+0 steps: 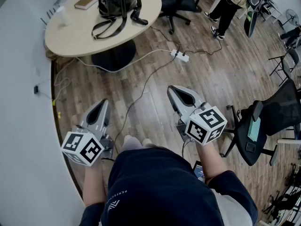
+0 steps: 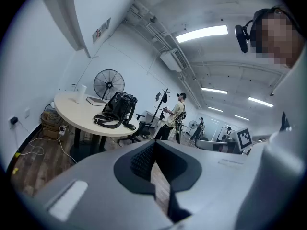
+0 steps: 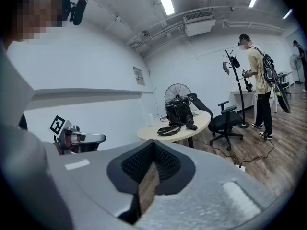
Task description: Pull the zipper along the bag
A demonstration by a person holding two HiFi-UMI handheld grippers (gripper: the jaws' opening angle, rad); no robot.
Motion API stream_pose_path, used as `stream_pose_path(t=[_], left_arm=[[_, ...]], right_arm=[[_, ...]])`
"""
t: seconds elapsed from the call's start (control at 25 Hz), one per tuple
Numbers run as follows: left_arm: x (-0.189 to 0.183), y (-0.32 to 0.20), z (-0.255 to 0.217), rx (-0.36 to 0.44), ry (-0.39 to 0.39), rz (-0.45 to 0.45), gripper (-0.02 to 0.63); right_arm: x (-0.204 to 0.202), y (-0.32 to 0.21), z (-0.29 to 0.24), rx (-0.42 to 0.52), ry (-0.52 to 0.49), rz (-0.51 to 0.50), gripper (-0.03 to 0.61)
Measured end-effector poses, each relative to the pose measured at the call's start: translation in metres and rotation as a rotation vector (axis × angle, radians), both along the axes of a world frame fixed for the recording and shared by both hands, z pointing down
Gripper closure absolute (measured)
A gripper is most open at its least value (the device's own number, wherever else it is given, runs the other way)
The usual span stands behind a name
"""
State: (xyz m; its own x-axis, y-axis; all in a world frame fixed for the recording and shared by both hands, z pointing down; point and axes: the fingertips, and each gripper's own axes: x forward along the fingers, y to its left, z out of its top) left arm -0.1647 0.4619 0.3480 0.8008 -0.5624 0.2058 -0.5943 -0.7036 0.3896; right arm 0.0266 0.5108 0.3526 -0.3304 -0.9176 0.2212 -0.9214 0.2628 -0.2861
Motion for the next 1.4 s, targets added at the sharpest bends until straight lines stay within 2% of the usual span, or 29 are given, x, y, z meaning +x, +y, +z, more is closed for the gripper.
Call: stream_pose_path(t=[0.56, 0.88, 1.12, 1.4], left_arm=[[-0.005, -0.038, 0.013, 0.02, -0.059, -0.011, 0.598], [-0.02, -0.097, 0.013, 0.013, -0.048, -0.014, 0.598], [-0.045, -0.156, 0.009, 0.023, -0.029, -0.021, 0.595], [-0.053, -0.213, 0.005, -0.005, 0.025, 0.035, 0.569]], right_arm=[[-0.009, -0.032, 0.014, -0.043, 0.004, -0.038, 0.575], [-0.033, -0.094, 0.004, -0.028, 0.025, -0.079, 0.574], [-0.059, -0.154, -0.005, -0.023, 0.024, -0.084, 0.574], [-0.076, -0.207, -0.007, -0.047, 0.017, -0.067, 0.574]])
